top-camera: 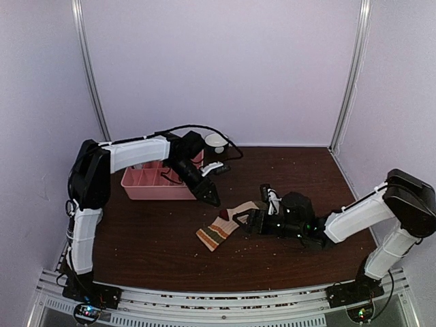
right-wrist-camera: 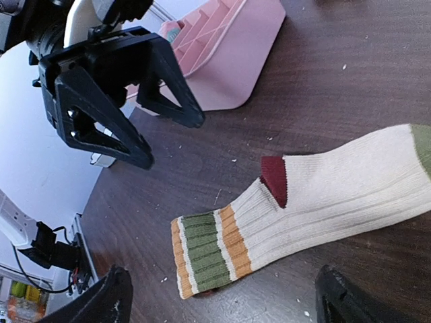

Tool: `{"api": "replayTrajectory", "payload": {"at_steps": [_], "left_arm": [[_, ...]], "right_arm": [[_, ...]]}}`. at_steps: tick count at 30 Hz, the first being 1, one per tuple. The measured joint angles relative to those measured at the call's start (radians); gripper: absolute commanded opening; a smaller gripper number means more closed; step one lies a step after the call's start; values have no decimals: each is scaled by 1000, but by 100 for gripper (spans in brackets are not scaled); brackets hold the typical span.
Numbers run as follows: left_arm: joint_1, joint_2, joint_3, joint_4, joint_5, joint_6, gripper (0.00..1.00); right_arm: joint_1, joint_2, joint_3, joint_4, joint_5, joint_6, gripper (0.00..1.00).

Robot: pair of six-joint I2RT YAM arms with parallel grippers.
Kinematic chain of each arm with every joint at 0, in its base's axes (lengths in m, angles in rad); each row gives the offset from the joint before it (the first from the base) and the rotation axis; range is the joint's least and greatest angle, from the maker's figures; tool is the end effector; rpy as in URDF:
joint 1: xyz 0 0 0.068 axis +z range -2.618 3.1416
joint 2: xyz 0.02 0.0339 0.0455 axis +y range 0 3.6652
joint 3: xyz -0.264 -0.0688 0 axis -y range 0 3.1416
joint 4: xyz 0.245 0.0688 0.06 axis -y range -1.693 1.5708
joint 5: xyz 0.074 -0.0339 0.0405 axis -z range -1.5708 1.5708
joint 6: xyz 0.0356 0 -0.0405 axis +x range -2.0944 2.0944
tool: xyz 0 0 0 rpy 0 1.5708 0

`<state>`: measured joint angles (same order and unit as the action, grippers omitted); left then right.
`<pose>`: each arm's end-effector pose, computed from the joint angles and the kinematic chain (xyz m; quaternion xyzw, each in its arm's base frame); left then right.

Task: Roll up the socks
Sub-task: Adjust the sock at the center of the board.

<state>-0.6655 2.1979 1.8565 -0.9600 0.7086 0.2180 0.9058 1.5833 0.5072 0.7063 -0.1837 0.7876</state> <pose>0.3418 -0.2978 0.2044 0.4395 0.8203 -0.3632 0.0465 0.1763 0.2354 0.1509 -0.1003 0.8171 0.4716 0.3161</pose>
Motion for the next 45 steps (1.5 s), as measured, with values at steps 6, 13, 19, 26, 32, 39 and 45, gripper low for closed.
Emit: {"api": "replayTrajectory", "payload": {"at_steps": [6, 13, 19, 26, 32, 39, 45], "left_arm": [[26, -117, -117, -18, -42, 64, 62], [20, -132, -359, -6, -49, 79, 65], [20, -132, -437, 37, 8, 92, 68], [20, -134, -435, 101, 72, 103, 69], [20, -121, -433, 118, 100, 104, 68], [18, -98, -422, 124, 140, 105, 66], [15, -96, -419, 123, 171, 102, 66]], "right_arm": [[65, -286, -8, -336, 289, -61, 100], [38, -426, -50, -543, 472, 37, 76], [52, -112, 262, -744, 485, -49, 51], [53, 181, 567, -862, 456, -116, 32], [53, 332, 621, -934, 426, -123, 15], [52, 371, 655, -963, 428, -83, 1], [52, 393, 686, -972, 440, -47, 0]]}}
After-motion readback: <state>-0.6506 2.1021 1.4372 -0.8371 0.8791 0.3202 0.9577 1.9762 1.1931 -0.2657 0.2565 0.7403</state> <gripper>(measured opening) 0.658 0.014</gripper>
